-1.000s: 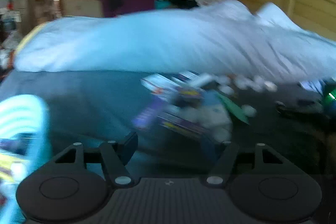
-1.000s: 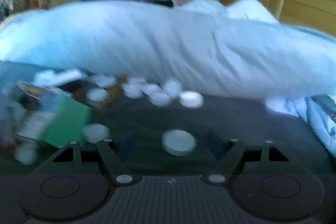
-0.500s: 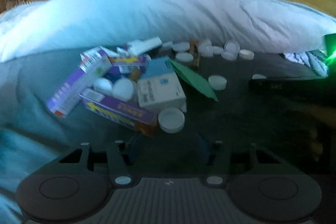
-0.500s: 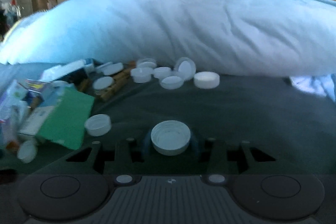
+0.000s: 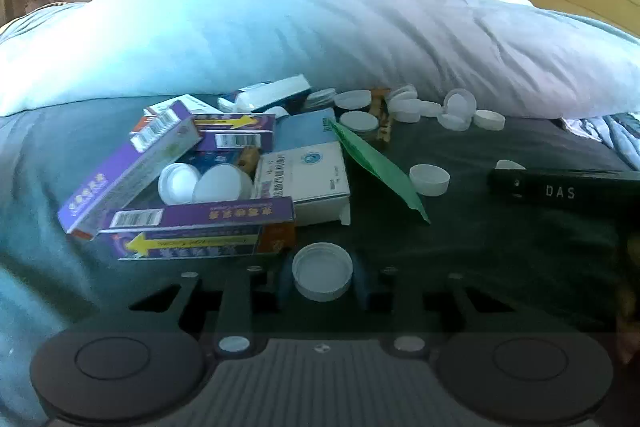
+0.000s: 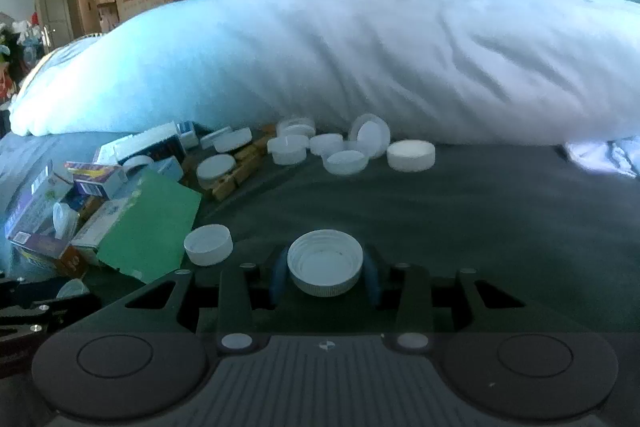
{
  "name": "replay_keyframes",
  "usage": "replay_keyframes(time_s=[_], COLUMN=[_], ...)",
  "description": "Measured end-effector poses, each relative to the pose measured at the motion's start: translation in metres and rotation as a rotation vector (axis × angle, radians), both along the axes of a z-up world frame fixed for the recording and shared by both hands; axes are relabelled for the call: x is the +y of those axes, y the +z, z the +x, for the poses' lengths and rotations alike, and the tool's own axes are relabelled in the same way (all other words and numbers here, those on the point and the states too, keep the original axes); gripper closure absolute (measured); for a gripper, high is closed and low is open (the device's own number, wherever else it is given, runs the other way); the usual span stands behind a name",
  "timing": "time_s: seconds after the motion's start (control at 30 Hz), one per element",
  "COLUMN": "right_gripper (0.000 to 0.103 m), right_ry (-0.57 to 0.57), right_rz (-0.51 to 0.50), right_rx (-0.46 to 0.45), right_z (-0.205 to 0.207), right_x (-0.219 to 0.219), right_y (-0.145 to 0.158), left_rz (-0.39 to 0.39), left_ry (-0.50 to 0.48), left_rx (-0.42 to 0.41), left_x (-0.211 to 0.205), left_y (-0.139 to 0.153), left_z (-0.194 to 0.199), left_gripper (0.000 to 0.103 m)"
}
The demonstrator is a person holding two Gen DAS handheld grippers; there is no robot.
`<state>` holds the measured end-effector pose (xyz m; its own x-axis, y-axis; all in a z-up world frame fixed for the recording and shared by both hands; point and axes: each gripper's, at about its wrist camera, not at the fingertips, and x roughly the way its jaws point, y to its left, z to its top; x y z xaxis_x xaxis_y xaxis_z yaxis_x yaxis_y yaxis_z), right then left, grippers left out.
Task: Organize objects
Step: 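Grasp a white cap from the pile with the left gripper, then carry both white caps over the blue basket and open both grippers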
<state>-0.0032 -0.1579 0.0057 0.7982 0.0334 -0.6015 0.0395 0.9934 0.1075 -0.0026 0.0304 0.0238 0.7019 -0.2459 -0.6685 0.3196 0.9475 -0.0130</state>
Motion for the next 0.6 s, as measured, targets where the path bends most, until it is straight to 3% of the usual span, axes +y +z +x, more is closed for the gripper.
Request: replay_keyframes(time_s=[0.13, 0.3, 0.6], right_gripper=[0.063, 0.063, 0.063], right_ry=[0.009, 0.059, 0.327], right_rz=[0.005, 0.025, 0.055], right_rx=[-0.027, -0.07, -0.245], right_z=[-0.007, -0.017, -0.024], right_x=[0.001, 0.014, 0.117], right_y=[0.01, 0.042, 0.147], left_rz=[0.008, 0.053, 0.085], left_ry=[0.058, 0.177, 0.492], left_rx=[-0.048, -0.147, -0.312], left_x=[0.012, 0.045, 0.154], left_y=[0.028, 0.08, 0.185], left_z=[-0.02, -0.042, -0.07], left_gripper=[0.07, 0.07, 0.07])
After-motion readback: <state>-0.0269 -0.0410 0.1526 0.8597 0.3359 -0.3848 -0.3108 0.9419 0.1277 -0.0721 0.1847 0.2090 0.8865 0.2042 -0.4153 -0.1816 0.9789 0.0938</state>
